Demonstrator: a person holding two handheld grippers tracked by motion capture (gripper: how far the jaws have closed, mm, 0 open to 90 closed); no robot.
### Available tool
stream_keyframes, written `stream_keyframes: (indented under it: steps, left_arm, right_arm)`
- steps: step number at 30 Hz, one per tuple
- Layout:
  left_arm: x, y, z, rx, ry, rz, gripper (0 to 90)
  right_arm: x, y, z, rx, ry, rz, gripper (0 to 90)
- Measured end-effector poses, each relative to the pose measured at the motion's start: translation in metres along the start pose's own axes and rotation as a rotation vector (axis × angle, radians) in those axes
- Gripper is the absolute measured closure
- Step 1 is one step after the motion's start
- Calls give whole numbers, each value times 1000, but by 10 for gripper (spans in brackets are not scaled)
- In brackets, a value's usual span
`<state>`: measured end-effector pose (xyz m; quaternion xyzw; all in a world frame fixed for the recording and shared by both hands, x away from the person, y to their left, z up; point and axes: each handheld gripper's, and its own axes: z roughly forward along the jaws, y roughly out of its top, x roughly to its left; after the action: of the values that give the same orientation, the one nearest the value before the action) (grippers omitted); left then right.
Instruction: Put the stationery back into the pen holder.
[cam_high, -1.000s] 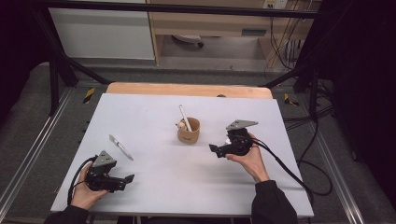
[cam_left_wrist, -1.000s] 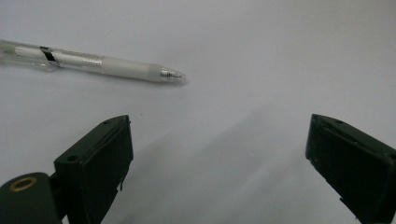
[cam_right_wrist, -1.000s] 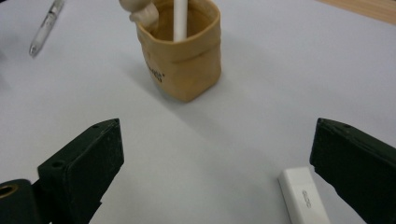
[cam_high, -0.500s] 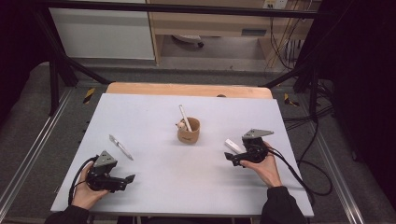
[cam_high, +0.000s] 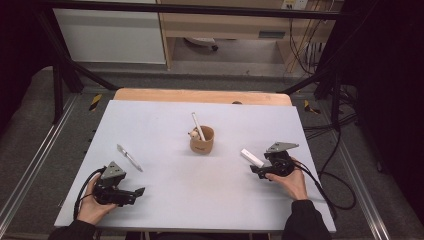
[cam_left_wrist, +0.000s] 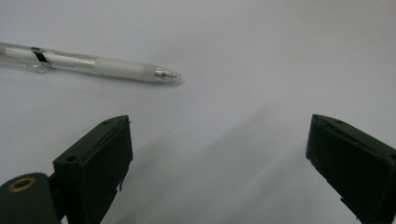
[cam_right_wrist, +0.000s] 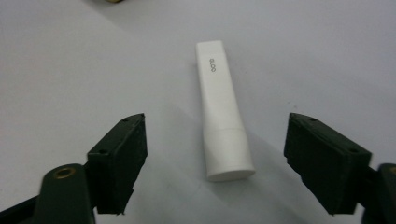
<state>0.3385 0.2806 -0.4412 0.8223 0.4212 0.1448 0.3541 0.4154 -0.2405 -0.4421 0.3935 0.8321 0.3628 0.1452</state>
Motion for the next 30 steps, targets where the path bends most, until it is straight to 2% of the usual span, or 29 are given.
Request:
stream_keyframes:
  steps: [9, 18, 25, 30]
  left_arm:
    - [0, 0, 1, 3, -1, 3, 71]
    - [-1, 0, 1, 3, -2, 4, 71]
    - [-1, 0, 1, 4, -1, 4, 71]
    - [-1, 0, 1, 4, -2, 5, 71]
  right_arm:
    - [-9, -5, 2, 5, -5, 13, 441]
    - [-9, -7, 5, 18, -12, -28, 574]
    - [-8, -7, 5, 19, -7, -37, 645]
    - [-8, -8, 5, 18, -7, -37, 664]
